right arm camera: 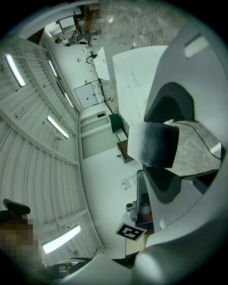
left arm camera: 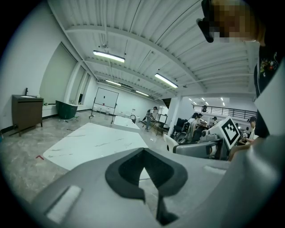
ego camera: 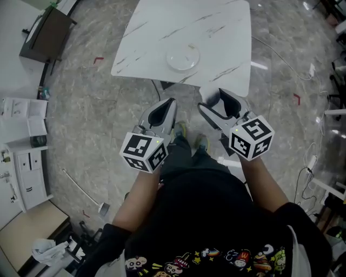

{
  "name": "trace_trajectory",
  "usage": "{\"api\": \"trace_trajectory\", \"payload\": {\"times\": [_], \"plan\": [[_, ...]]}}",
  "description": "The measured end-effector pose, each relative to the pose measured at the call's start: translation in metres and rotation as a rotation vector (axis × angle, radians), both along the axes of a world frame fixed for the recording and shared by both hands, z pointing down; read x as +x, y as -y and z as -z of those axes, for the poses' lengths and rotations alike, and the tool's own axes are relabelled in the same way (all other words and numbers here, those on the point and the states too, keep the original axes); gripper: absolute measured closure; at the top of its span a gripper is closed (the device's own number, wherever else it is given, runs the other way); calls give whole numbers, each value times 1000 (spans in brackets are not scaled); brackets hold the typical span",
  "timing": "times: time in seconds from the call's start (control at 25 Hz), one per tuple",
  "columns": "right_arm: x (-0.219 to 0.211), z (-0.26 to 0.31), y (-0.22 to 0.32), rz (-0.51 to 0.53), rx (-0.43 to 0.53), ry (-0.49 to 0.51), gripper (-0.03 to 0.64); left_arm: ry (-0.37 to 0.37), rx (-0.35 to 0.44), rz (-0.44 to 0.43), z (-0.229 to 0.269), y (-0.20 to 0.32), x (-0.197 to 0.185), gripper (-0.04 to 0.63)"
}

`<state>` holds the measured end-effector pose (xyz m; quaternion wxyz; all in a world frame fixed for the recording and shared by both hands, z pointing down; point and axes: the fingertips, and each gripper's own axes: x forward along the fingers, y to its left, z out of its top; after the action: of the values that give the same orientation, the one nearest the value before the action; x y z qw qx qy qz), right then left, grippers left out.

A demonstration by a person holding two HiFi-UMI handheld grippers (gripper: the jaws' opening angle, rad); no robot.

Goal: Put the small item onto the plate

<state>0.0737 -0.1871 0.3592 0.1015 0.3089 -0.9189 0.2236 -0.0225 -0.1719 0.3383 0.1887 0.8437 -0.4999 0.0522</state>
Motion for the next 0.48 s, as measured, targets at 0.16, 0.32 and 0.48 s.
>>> {"api": "trace_trajectory", "payload": {"times": [0.16, 0.32, 0.48], "plan": [[-15, -11, 19, 3, -8, -35, 281, -12, -26, -8, -12, 21, -13, 595], [-30, -23, 39, -17, -23, -70, 281, -20, -43, -29, -25, 46, -25, 595], [-47, -35, 61, -31, -40, -100, 281, -24, -57, -50, -35, 72, -38, 595]]}}
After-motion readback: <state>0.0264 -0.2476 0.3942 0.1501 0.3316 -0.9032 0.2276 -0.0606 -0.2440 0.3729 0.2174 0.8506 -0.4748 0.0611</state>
